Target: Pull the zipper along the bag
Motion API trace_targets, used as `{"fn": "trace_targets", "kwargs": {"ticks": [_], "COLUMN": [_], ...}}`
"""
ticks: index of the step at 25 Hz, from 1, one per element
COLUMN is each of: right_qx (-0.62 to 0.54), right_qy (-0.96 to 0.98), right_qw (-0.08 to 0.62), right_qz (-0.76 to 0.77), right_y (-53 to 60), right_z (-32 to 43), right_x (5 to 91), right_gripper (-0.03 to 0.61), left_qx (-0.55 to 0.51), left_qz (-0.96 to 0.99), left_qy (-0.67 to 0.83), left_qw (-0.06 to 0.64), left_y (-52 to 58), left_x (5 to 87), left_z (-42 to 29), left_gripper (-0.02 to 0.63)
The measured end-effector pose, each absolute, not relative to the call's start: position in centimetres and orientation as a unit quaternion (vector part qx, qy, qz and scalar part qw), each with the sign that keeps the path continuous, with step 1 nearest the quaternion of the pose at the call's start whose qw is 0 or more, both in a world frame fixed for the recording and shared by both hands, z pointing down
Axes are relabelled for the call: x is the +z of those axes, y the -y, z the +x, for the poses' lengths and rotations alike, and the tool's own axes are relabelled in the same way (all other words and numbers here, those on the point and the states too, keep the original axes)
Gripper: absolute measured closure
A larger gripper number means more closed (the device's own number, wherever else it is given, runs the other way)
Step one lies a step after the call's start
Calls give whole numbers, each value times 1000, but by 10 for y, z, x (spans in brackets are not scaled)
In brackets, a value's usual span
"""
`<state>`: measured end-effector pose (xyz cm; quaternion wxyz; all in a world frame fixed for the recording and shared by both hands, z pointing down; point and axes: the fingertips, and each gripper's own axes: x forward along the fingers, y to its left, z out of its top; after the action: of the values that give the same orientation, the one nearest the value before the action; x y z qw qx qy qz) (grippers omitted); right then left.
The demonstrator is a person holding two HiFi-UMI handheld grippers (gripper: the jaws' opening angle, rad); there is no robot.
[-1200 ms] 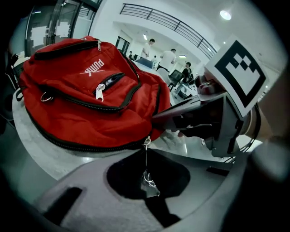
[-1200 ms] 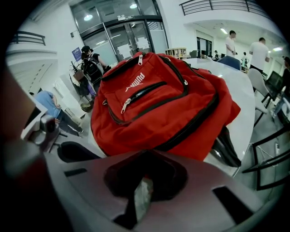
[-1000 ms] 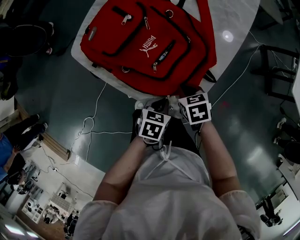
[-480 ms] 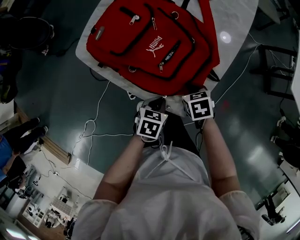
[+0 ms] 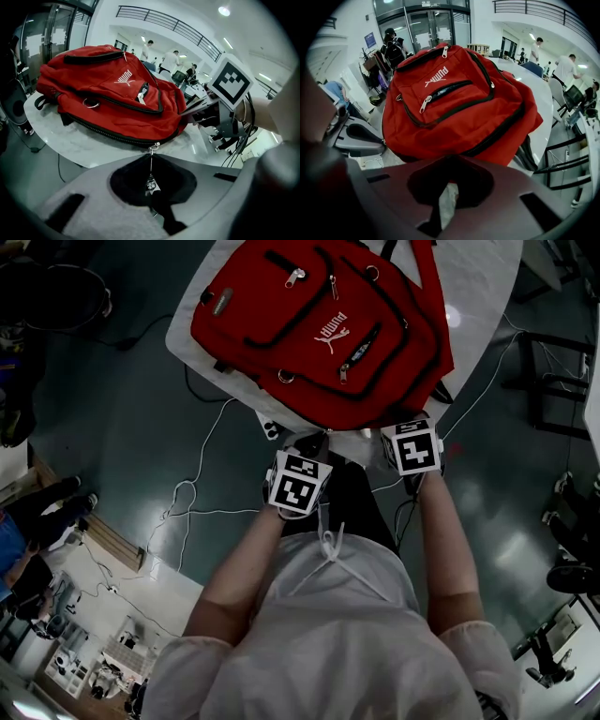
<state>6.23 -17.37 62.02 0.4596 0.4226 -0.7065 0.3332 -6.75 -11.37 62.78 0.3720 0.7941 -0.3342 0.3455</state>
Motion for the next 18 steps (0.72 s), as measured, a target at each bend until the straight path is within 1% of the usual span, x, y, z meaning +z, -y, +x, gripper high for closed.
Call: {"fn": "trace_targets", "kwargs": {"ticks": [11, 18], "right_qx": [358, 355], "right_qy": [655, 657], "right_qw": [503, 498], "right_qz": [436, 440], "right_y": [169, 175], "right_z": [64, 67], "right_x": [624, 622], "right_gripper": [552, 552], "left_qx": [357, 354], "left_qz": [796, 794], "left_qy": [325, 337], "left_qw": [364, 360], "left_y": [124, 136], "left_x": [628, 629], "left_z": [-91, -110], "left_gripper": [592, 592]}}
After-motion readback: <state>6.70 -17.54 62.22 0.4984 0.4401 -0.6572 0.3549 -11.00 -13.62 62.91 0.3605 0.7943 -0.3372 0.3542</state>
